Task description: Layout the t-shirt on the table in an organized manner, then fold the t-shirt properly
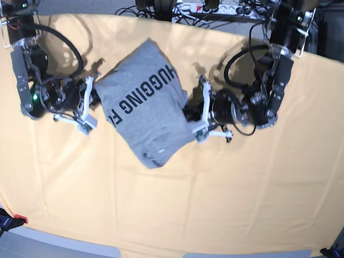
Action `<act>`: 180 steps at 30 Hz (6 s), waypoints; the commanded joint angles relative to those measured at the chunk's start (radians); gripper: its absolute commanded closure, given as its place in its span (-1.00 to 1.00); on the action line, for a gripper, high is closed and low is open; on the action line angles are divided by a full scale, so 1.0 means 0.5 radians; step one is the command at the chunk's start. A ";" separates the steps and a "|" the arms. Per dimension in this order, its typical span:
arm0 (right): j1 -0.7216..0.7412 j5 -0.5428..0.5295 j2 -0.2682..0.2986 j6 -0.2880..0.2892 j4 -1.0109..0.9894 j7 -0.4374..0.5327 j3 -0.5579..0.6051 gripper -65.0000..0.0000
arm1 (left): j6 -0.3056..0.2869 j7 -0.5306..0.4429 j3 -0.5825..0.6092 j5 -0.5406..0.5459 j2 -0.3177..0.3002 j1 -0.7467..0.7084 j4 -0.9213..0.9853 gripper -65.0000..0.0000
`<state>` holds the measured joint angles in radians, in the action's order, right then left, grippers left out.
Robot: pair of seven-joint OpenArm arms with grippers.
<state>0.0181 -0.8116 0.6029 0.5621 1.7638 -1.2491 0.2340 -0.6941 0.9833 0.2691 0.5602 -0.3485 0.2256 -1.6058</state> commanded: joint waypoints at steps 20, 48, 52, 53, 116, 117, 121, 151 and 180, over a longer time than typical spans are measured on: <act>-0.419 0.187 -0.059 -0.157 0.489 0.349 -0.558 1.00 | 0.041 0.690 -0.567 1.086 -0.152 0.591 0.163 1.00; -0.565 -0.883 -0.281 0.272 0.404 -0.202 -0.780 1.00 | -0.008 0.826 -0.882 1.807 -0.311 0.207 0.162 1.00; -0.558 -1.040 -0.286 0.272 0.475 -0.207 -1.099 1.00 | -0.008 0.826 -0.882 1.847 -0.305 0.187 0.154 1.00; -0.559 -1.082 -0.286 0.272 0.475 -0.228 -1.162 1.00 | -0.008 0.826 -0.882 1.847 -0.305 0.167 0.142 1.00; -0.987 -1.344 -0.394 0.272 0.555 -0.294 -2.152 1.00 | -0.008 0.826 -1.336 1.847 0.166 -1.214 -1.006 1.00; -1.028 -1.344 -0.419 0.272 0.555 -0.294 -2.194 1.00 | -0.008 0.826 -1.376 1.847 0.147 -1.229 -1.016 1.00; -1.231 -1.344 -0.523 0.272 0.557 -0.294 -2.378 1.00 | 0.008 0.826 -1.544 1.847 0.067 -1.369 -1.161 1.00; -2.401 -1.108 -0.772 0.272 0.174 -0.294 -1.712 1.00 | -0.008 0.826 -1.736 1.448 -0.101 -2.821 -1.083 1.00; -0.826 1.125 -0.798 -0.150 -2.228 1.947 -0.558 1.00 | 0.165 -1.500 -0.606 -0.567 0.195 -0.916 2.144 1.00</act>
<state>-0.3862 -0.2501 0.1955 0.4728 0.6483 -0.2752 -0.0418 -0.6064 0.2344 -0.0334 0.2794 -0.2420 -0.2264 -0.5285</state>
